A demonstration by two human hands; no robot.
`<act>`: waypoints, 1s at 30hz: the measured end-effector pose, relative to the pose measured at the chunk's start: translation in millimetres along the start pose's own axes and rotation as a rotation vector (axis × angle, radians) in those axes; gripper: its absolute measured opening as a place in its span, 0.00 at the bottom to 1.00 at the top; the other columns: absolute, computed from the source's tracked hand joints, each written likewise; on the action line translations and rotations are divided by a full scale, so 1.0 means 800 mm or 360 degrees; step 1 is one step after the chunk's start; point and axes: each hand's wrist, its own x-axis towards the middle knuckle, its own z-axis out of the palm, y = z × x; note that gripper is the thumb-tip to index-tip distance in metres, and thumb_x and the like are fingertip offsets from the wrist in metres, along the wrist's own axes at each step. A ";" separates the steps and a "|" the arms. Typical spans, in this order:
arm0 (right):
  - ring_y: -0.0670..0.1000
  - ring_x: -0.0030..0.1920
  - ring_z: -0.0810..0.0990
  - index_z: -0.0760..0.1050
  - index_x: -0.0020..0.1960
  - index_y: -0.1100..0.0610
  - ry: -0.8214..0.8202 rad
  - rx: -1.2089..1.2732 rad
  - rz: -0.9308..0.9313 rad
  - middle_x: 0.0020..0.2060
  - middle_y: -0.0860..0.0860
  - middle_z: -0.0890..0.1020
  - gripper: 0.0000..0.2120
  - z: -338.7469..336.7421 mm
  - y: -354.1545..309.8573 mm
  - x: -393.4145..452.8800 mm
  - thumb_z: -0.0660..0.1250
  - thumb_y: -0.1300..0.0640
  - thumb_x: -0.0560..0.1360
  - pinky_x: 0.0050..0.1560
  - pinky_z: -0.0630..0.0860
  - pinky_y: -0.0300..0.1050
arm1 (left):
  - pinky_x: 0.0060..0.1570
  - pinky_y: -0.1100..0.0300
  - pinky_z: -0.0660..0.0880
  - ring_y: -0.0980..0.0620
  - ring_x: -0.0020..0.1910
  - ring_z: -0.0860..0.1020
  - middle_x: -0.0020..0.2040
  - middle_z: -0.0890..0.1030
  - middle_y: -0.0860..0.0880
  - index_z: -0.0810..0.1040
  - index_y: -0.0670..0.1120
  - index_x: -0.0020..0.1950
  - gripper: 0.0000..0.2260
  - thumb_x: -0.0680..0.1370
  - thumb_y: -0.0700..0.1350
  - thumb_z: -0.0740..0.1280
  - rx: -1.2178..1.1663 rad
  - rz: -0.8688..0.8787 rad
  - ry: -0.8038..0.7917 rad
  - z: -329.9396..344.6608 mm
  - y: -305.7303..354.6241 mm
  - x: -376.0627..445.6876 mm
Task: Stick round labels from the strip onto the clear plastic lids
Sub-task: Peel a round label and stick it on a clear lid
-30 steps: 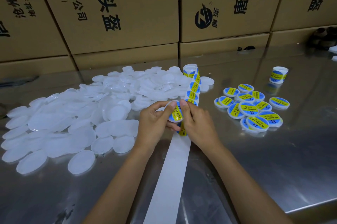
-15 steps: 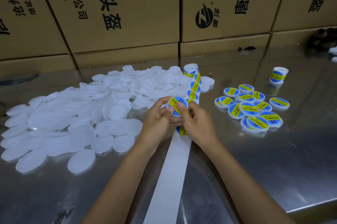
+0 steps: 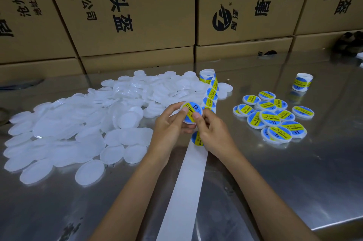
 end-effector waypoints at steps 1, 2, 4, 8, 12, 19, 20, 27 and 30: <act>0.44 0.28 0.64 0.64 0.38 0.59 -0.0041 0.0033 -0.0001 0.29 0.48 0.67 0.17 0.001 -0.001 0.000 0.62 0.53 0.82 0.30 0.63 0.35 | 0.43 0.58 0.82 0.48 0.40 0.86 0.48 0.87 0.44 0.80 0.45 0.61 0.09 0.82 0.46 0.66 0.0027 0.0009 0.0031 -0.001 0.001 0.000; 0.43 0.29 0.64 0.65 0.39 0.61 -0.0085 0.0075 0.0007 0.30 0.50 0.68 0.17 0.001 -0.001 -0.001 0.62 0.54 0.82 0.30 0.63 0.35 | 0.41 0.59 0.82 0.49 0.38 0.85 0.46 0.87 0.45 0.80 0.45 0.60 0.09 0.82 0.47 0.67 0.0058 0.0023 0.0058 -0.003 0.001 0.001; 0.43 0.28 0.64 0.66 0.39 0.60 -0.0175 0.0181 0.0051 0.31 0.52 0.69 0.15 0.001 -0.002 -0.001 0.62 0.55 0.82 0.30 0.63 0.35 | 0.37 0.60 0.81 0.50 0.35 0.85 0.44 0.86 0.44 0.80 0.45 0.59 0.09 0.82 0.47 0.67 0.0091 0.0055 0.0091 -0.006 0.001 0.002; 0.42 0.25 0.67 0.69 0.40 0.56 -0.0278 0.0357 0.0130 0.28 0.47 0.72 0.13 -0.001 -0.004 0.001 0.62 0.55 0.82 0.30 0.65 0.35 | 0.38 0.58 0.82 0.48 0.36 0.85 0.45 0.86 0.42 0.80 0.43 0.58 0.09 0.82 0.46 0.67 0.0048 0.0085 0.0105 -0.012 0.003 0.003; 0.45 0.29 0.67 0.67 0.38 0.59 -0.0201 0.0312 0.0101 0.29 0.55 0.70 0.19 0.001 -0.005 -0.002 0.66 0.46 0.79 0.32 0.66 0.36 | 0.40 0.56 0.83 0.45 0.40 0.86 0.48 0.86 0.42 0.80 0.41 0.59 0.09 0.81 0.44 0.68 0.0039 0.0078 0.0076 -0.014 0.003 0.002; 0.47 0.29 0.62 0.64 0.34 0.65 0.0067 0.0159 0.0054 0.26 0.49 0.65 0.26 0.001 -0.003 -0.001 0.66 0.47 0.79 0.31 0.62 0.41 | 0.44 0.54 0.84 0.42 0.44 0.86 0.54 0.83 0.36 0.76 0.37 0.62 0.10 0.81 0.38 0.67 0.0007 -0.0020 -0.0042 -0.007 0.001 0.002; 0.46 0.29 0.62 0.63 0.34 0.64 0.0085 0.0135 0.0052 0.26 0.49 0.64 0.25 0.001 -0.002 -0.001 0.65 0.48 0.80 0.31 0.62 0.41 | 0.44 0.55 0.84 0.42 0.44 0.86 0.54 0.82 0.36 0.76 0.37 0.63 0.11 0.81 0.36 0.68 0.0017 -0.0017 -0.0078 -0.006 0.001 0.002; 0.42 0.27 0.68 0.67 0.32 0.54 0.0040 0.0097 0.0149 0.22 0.42 0.69 0.22 -0.002 -0.003 -0.002 0.58 0.49 0.83 0.31 0.65 0.33 | 0.37 0.61 0.81 0.45 0.37 0.86 0.36 0.82 0.47 0.76 0.46 0.60 0.14 0.77 0.37 0.72 0.0129 0.0006 -0.0137 -0.006 -0.003 0.002; 0.42 0.28 0.68 0.72 0.36 0.59 -0.0052 0.0094 0.0133 0.22 0.42 0.68 0.21 -0.003 -0.007 -0.004 0.58 0.50 0.84 0.32 0.64 0.34 | 0.38 0.58 0.82 0.41 0.38 0.86 0.41 0.85 0.39 0.78 0.45 0.59 0.11 0.78 0.44 0.73 0.0163 0.0001 -0.0067 -0.008 -0.003 0.003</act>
